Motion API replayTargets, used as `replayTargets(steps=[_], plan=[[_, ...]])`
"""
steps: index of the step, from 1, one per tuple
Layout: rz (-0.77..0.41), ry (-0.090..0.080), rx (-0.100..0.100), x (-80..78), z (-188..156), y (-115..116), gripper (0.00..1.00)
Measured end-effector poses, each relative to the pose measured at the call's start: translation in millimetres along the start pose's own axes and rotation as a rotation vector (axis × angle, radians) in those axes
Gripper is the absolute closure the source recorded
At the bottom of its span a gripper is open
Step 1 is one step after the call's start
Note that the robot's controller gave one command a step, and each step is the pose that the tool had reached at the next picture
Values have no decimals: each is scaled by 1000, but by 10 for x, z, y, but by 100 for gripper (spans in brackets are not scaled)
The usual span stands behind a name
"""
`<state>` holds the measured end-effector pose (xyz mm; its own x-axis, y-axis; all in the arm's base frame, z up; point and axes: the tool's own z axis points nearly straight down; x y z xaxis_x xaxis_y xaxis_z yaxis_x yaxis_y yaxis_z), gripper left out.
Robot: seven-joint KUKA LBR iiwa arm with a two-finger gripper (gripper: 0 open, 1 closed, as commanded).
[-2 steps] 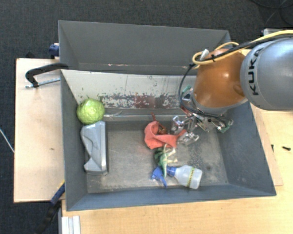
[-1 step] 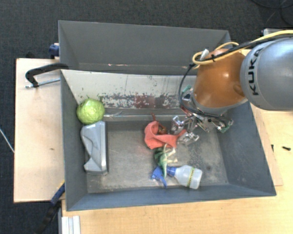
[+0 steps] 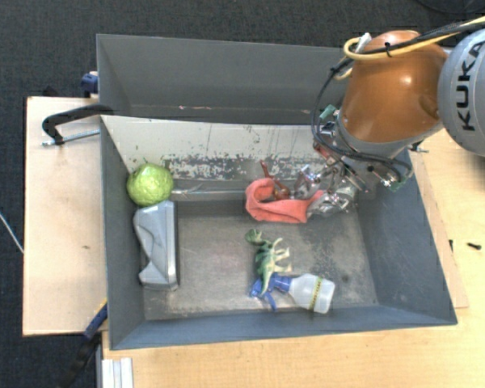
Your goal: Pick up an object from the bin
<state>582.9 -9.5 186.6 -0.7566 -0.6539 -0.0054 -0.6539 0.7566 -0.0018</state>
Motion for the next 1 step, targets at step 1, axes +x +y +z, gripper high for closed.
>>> replayTargets(steps=[1], plan=[[0,0,0,0,0,0,100]])
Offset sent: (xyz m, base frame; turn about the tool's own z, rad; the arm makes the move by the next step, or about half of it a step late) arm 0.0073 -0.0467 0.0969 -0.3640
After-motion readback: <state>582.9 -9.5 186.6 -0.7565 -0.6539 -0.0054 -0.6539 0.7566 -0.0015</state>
